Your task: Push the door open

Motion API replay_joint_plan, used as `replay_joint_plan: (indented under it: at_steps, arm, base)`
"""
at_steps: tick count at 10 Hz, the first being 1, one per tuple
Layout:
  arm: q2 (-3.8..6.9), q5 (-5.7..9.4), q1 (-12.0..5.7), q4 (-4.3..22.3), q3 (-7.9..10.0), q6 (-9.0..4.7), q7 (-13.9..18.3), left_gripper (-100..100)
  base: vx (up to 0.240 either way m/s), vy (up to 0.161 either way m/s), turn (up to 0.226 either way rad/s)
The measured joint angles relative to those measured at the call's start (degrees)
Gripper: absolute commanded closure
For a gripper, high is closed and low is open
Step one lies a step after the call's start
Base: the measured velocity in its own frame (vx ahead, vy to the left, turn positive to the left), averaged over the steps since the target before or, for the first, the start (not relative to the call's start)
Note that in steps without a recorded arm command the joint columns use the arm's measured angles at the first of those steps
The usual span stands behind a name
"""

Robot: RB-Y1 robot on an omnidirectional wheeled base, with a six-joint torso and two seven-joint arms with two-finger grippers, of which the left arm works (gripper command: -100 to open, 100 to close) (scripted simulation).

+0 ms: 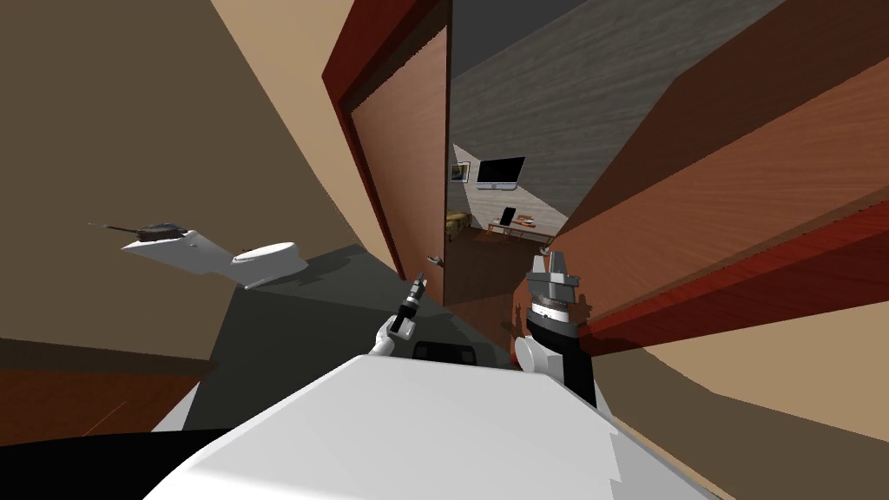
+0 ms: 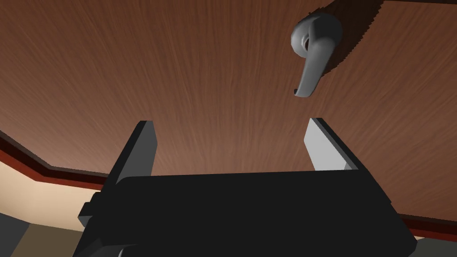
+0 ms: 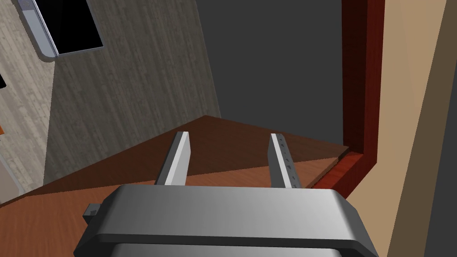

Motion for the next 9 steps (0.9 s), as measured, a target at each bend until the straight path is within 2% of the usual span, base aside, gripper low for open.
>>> replay_joint_plan:
  at_steps: [3,9]
  arm:
    - [0.15,-0.16,-1.95,5.1,-0.86,-1.51,0.7,-100]
    - [0.29,-0.5,-4.84,12.6,-2.51,-3.35,1.9,-100]
  base:
    - [0.056,0.092,-0.084]
    - [0.056,0.089,-0.082]
